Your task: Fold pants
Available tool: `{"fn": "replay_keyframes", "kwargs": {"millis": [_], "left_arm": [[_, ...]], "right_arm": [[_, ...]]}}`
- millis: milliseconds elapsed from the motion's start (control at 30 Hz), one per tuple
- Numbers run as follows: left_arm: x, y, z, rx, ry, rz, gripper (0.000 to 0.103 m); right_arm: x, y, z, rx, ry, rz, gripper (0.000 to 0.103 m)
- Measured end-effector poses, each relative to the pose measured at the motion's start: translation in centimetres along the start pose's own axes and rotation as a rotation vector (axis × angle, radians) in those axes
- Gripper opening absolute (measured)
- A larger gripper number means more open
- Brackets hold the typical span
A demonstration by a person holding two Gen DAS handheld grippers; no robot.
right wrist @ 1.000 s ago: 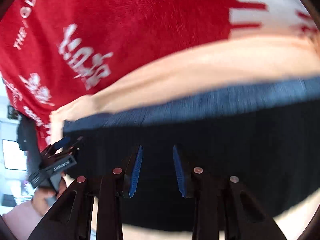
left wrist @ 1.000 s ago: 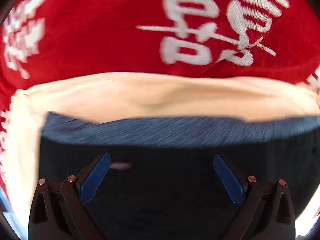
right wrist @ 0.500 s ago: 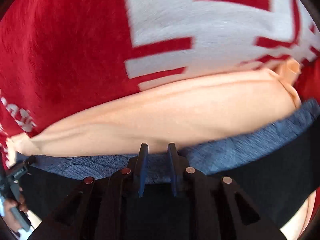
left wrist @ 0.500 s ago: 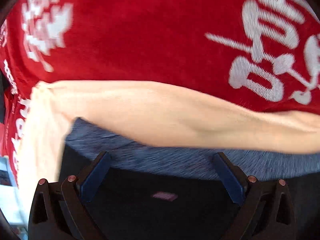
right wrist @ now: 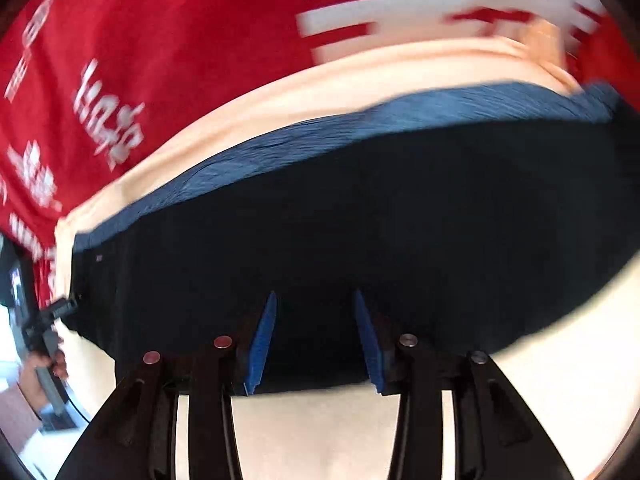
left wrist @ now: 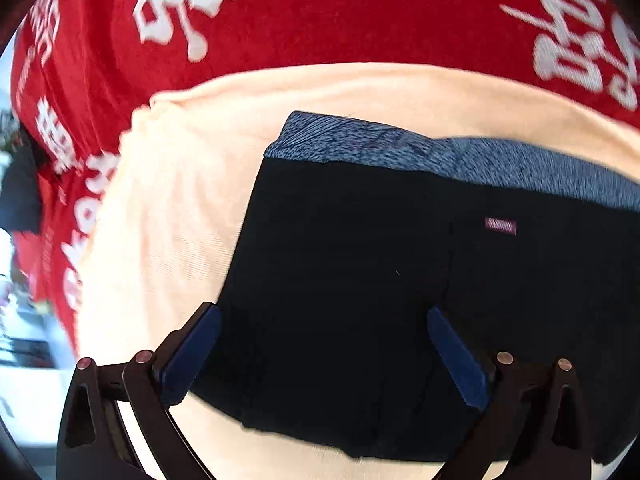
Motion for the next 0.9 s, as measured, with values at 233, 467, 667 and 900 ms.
{"fn": "replay_keyframes", "kwargs": {"millis": [233,467,667,900], "left_arm": [[-1.1,8.1,10.8,-0.16,-0.119,0.061,0.103],[1.5,14.4,25.3,-0.335,-0.244,0.152,0.103],[5.8,14.3,35.3,-0.312,-0.23,0.191,0.103],[5.3,12.7,37.0,-0.315,-0.131,0.154,0.103]], "right_arm": [[-2.1,4.0,5.4,0.011,-0.157,0.004,0.048],[-0.3,5.2,8.2,0.027,-0.204,0.05,0.048],[6.5,3.6,8.2,0.046,-0.113,0.104,0.041],[12.0,0.0,7.9,0.037,-0.03,0.104,0.041]]}}
Point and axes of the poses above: each gripper's, at about its wrist camera, not at the fingertips, and y roughly against the way its jaws point, z to its right, x to its top, the point moved 5 cm from there along -y, roughly the way its jaws point, and after that the axes turned 10 degrees about -y, right-handed, at the moved point
